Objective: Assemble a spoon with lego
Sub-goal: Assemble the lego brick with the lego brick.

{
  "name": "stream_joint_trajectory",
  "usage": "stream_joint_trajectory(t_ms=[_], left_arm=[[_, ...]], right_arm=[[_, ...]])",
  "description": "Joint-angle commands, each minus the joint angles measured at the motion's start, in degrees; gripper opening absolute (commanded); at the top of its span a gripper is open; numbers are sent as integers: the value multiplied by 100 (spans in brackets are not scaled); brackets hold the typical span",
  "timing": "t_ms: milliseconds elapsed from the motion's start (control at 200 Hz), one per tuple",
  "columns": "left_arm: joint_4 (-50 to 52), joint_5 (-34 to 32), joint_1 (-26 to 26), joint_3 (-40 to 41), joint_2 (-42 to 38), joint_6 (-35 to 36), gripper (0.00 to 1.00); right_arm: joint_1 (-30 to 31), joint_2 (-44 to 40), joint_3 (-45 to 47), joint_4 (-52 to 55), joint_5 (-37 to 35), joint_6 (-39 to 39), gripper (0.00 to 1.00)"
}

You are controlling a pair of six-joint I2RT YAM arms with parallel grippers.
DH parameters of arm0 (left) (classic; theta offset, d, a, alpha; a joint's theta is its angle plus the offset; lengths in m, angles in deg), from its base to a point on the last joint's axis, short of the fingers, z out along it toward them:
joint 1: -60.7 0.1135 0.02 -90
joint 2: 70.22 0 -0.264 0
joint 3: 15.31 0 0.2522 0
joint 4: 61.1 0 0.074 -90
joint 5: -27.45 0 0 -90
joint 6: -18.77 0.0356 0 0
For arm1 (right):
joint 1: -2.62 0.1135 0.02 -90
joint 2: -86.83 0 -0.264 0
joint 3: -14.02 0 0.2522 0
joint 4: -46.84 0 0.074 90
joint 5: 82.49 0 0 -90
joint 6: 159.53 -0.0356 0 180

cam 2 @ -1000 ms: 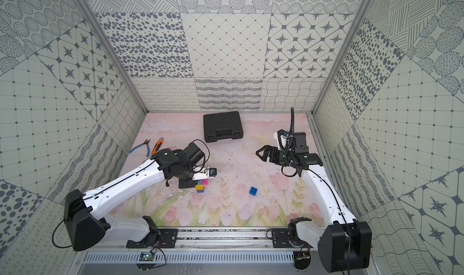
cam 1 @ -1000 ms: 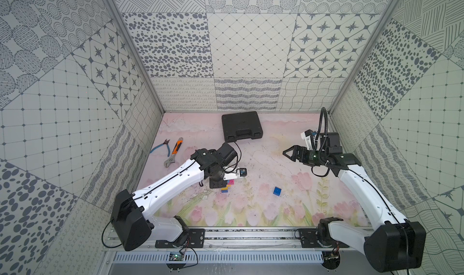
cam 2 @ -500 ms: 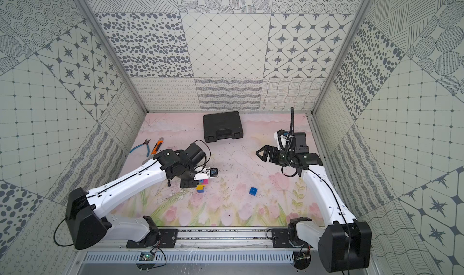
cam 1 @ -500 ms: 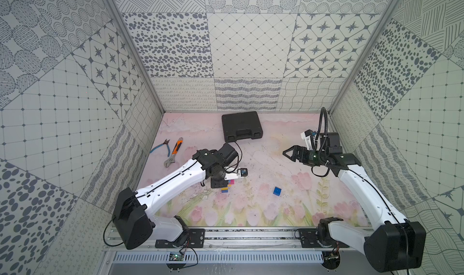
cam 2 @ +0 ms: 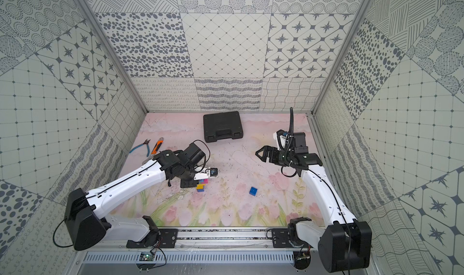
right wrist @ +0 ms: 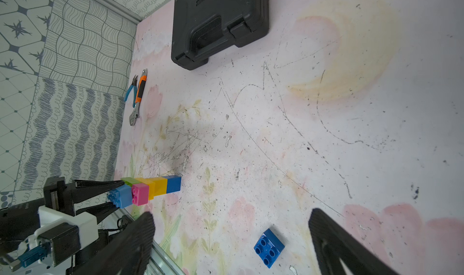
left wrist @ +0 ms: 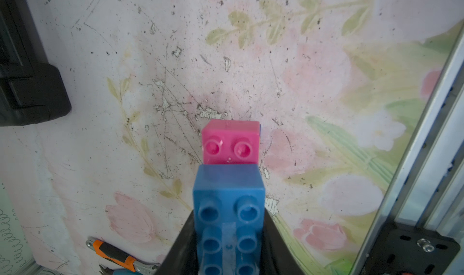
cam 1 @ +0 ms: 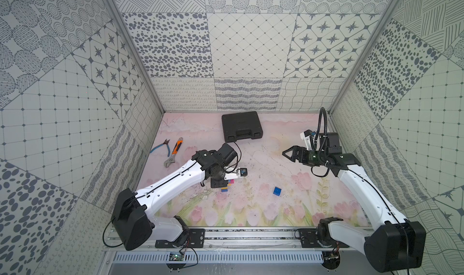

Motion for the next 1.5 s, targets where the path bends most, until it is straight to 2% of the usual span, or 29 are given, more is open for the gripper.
stream_joint_trajectory(t_ms=[0,235,705,1155,1496], left_arm=[[229,123,13,119,-84,106,14],[235,144,13,259,-154,119,13],[320,629,67,344,-157,-104,12],[438,617,108,98,-37,-213,22],[472,534,108,-8,-32,-226,36]], right_arm=[[51,-55,92,-173,-17,79,98],[80,-41,98,-236,-8,44,98],[262,-47,144,-243,-40,61,98],[348,-37,218,-371,24,34,98],[394,-64,276,-419,62,15,98]])
